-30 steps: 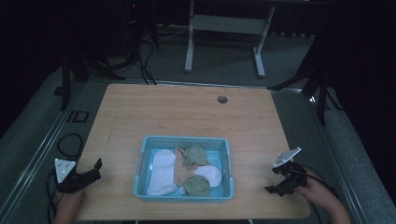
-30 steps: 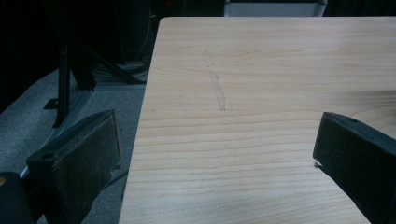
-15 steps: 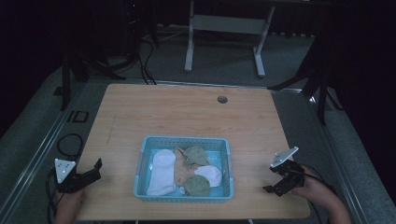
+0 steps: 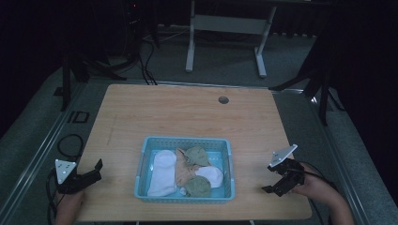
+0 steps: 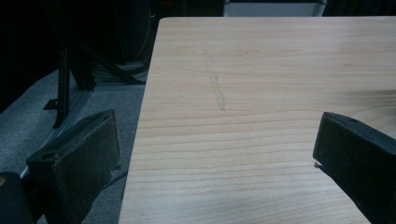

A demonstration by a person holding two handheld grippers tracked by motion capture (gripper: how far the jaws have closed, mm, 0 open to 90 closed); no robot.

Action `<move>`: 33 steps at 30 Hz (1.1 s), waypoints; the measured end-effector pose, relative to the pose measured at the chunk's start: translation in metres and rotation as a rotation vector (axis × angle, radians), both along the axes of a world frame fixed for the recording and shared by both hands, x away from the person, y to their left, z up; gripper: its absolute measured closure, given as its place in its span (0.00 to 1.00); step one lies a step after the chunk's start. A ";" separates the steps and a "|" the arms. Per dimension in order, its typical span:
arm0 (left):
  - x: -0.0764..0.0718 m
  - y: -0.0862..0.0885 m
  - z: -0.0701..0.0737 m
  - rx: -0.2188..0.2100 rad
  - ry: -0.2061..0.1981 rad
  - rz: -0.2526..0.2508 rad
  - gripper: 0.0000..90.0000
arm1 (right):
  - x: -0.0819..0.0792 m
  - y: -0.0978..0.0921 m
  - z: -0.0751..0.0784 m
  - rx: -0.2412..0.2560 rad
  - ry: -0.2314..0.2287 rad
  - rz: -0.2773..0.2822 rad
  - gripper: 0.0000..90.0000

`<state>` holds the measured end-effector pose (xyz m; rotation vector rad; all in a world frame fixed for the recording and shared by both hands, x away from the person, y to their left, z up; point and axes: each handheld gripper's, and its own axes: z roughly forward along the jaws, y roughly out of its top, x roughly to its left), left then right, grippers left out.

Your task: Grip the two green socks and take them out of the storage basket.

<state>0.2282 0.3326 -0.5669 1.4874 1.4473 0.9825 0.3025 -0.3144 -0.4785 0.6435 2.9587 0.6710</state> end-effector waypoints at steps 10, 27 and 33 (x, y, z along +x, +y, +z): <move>0.000 0.000 0.000 0.002 0.001 0.000 0.00 | 0.002 0.011 0.013 0.007 0.008 0.034 0.16; 0.001 0.000 0.000 0.005 0.004 -0.001 0.00 | 0.003 0.032 0.041 -0.005 -0.017 0.059 0.16; 0.001 -0.001 0.000 0.005 0.005 -0.002 0.00 | 0.005 0.040 0.052 0.018 -0.017 0.058 0.16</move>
